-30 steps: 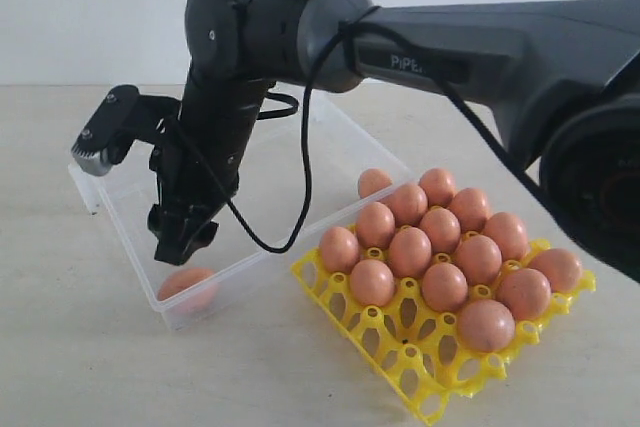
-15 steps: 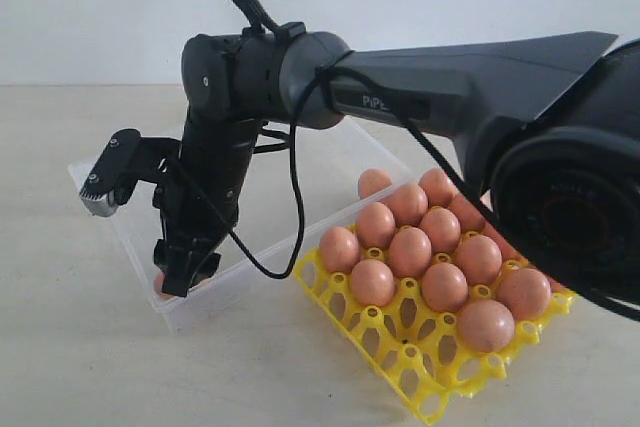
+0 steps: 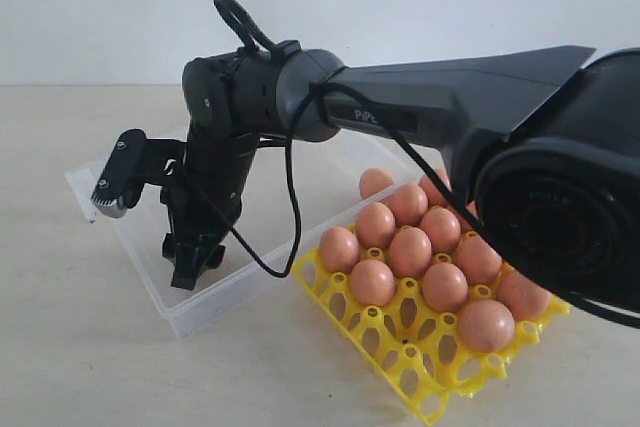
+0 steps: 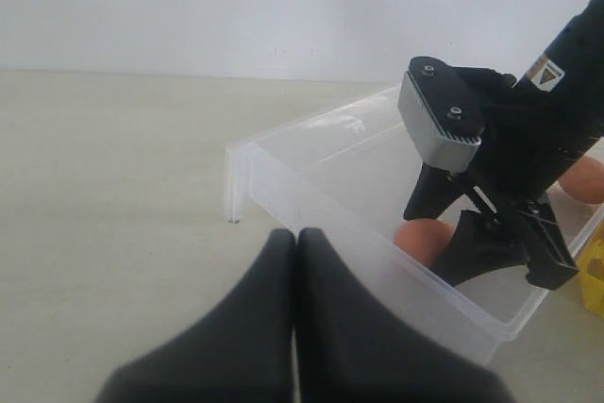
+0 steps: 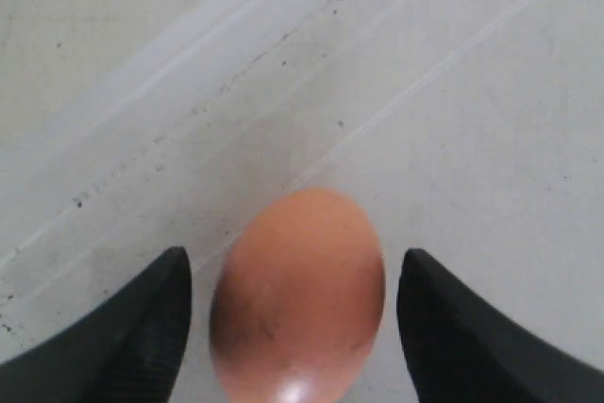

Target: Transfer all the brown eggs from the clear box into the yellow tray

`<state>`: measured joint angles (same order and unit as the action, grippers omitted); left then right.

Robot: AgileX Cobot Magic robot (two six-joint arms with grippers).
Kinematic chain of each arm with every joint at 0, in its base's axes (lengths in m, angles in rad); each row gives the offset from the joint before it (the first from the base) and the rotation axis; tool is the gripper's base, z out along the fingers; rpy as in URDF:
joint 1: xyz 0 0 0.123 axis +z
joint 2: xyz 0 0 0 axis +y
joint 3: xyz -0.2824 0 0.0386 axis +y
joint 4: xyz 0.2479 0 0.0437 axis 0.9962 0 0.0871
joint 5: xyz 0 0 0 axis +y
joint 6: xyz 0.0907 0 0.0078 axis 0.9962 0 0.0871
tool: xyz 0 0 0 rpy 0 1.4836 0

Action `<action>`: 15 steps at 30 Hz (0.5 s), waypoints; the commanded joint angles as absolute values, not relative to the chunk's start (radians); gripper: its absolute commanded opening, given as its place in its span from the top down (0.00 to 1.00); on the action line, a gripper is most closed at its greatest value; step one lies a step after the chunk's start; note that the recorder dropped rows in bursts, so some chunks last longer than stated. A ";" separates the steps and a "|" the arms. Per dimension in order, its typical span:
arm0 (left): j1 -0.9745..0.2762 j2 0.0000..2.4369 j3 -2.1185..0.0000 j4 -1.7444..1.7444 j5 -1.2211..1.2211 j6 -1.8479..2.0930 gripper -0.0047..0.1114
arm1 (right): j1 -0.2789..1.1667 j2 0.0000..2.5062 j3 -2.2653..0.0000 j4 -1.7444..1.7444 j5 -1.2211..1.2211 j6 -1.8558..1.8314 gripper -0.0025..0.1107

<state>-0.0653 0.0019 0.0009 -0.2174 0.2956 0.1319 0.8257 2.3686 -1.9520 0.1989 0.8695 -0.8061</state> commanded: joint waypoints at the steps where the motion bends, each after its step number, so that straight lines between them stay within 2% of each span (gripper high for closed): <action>1: -0.071 0.000 0.000 -0.222 0.296 0.132 1.00 | 0.825 2.384 -1.959 0.173 0.853 -0.713 0.45; 3: -0.071 0.000 0.000 -0.222 0.296 0.132 1.00 | 0.825 2.394 -1.959 0.150 0.855 -0.609 0.53; 4: -0.071 0.000 0.000 -0.222 0.296 0.132 1.00 | 0.825 2.394 -1.959 0.142 0.856 -0.545 0.61; 7: -0.071 0.000 0.000 -0.222 0.296 0.132 1.00 | 0.825 2.392 -1.959 0.138 0.856 -0.434 0.98; 15: -0.071 0.000 0.000 -0.222 0.296 0.132 1.00 | 0.825 2.330 -1.959 0.148 0.737 -0.189 0.97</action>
